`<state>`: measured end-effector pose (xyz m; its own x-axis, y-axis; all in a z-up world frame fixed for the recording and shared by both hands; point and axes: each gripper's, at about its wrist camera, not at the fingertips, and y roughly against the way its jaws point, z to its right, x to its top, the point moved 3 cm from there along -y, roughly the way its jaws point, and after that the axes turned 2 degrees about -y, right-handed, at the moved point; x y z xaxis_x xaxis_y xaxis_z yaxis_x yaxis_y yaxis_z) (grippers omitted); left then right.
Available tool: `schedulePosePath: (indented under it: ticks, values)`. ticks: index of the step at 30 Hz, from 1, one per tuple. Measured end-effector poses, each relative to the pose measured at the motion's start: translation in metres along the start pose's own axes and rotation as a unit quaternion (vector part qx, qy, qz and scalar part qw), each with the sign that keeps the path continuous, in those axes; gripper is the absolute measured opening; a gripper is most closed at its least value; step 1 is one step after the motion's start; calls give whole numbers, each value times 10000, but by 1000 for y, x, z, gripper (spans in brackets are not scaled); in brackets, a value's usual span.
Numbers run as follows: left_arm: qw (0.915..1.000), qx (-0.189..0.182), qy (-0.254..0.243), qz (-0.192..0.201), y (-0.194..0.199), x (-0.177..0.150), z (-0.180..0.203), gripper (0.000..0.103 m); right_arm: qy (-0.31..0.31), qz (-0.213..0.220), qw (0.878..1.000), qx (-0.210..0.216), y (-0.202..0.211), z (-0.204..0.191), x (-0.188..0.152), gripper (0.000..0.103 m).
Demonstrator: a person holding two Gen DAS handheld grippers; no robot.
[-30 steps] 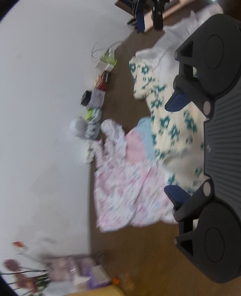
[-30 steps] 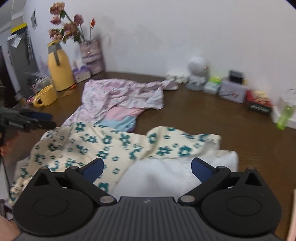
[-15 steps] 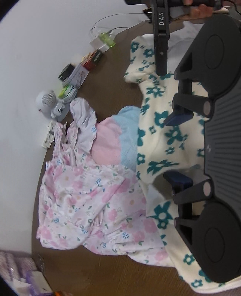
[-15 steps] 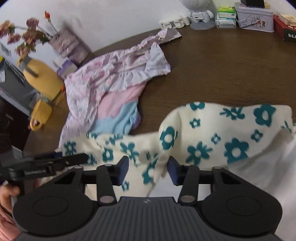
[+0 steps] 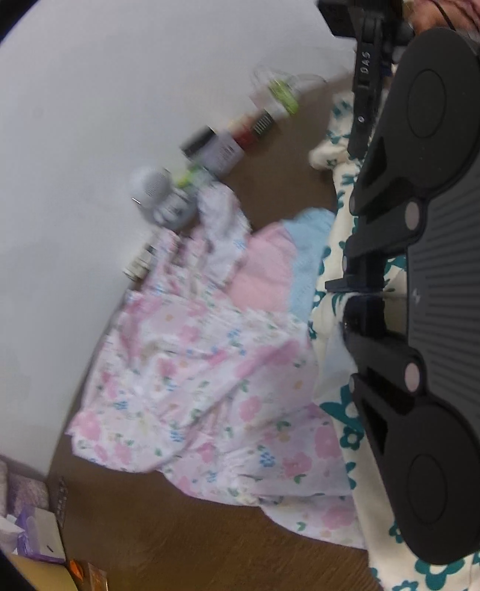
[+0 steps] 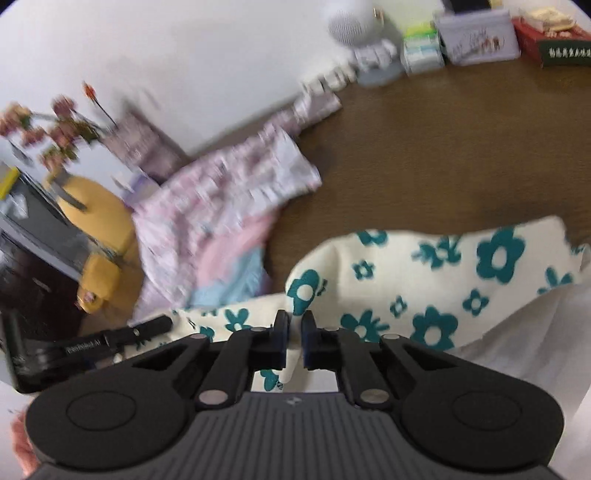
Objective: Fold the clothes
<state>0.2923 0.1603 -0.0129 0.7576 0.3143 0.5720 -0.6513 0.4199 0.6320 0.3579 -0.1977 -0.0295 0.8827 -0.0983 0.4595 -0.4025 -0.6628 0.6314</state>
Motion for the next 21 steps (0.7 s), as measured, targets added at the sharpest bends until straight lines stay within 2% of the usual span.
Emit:
schedulePosePath:
  ticks: [3, 6, 13, 16, 18, 19, 20, 21]
  values:
    - [9996, -63, 227, 151, 2, 2, -9, 0, -115, 87, 9999, 86, -2, 5, 0, 6]
    - [9991, -52, 420, 90, -5, 1, -19, 0, -232, 93, 9997, 84, -9, 12, -2, 6]
    - [9995, 183, 153, 202, -10, -2, -17, 0, -129, 10, 9999, -30, -21, 16, -10, 6]
    - [9994, 308, 116, 92, -12, -3, -15, 3, 155, -87, 9998, -98, -21, 9, -12, 11]
    - [9993, 363, -1, -28, -6, -3, -11, 11, 378, -90, 9991, -168, -12, 1, -12, 22]
    - [9992, 391, -74, -84, -2, -3, -8, 25, 505, -82, 9985, -213, -7, -4, -12, 38]
    - [9989, 412, -193, -127, 4, -4, -4, 42, 717, -24, 9969, -315, 1, -10, -12, 49]
    - [9981, 458, -370, -163, 12, -6, 1, 48, 937, 35, 9947, -419, 9, -16, -13, 50]
